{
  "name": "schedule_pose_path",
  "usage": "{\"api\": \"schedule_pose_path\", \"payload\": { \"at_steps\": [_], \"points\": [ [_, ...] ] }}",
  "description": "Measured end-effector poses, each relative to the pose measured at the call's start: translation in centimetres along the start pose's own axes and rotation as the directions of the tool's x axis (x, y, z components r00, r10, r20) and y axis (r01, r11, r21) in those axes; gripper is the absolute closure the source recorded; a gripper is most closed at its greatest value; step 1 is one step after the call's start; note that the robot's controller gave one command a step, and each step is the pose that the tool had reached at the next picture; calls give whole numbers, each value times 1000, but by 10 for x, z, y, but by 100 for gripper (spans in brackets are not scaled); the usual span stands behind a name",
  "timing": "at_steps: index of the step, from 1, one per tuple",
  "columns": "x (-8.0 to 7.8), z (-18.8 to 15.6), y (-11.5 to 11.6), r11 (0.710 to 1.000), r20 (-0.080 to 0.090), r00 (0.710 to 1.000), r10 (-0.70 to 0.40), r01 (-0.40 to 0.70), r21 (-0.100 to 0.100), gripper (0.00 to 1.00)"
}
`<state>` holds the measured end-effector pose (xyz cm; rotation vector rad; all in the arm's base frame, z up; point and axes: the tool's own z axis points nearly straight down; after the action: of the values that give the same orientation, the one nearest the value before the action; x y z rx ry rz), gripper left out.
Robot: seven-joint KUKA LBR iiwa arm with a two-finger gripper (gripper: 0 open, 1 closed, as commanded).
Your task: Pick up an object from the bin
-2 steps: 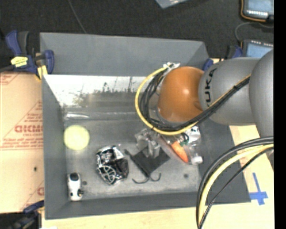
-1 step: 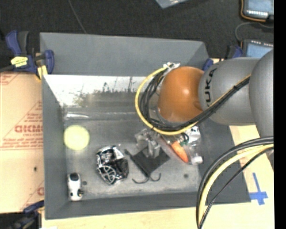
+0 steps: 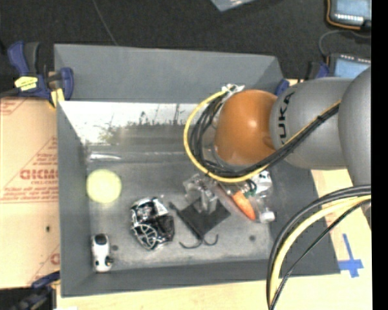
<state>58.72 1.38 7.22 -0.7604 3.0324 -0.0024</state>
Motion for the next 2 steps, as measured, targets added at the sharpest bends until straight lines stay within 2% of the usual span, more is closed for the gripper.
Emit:
{"api": "schedule_pose_path", "payload": {
  "at_steps": [2],
  "points": [
    [2,-20,1,1000,-6,1000,2,-2,-3,100]
  ]
}}
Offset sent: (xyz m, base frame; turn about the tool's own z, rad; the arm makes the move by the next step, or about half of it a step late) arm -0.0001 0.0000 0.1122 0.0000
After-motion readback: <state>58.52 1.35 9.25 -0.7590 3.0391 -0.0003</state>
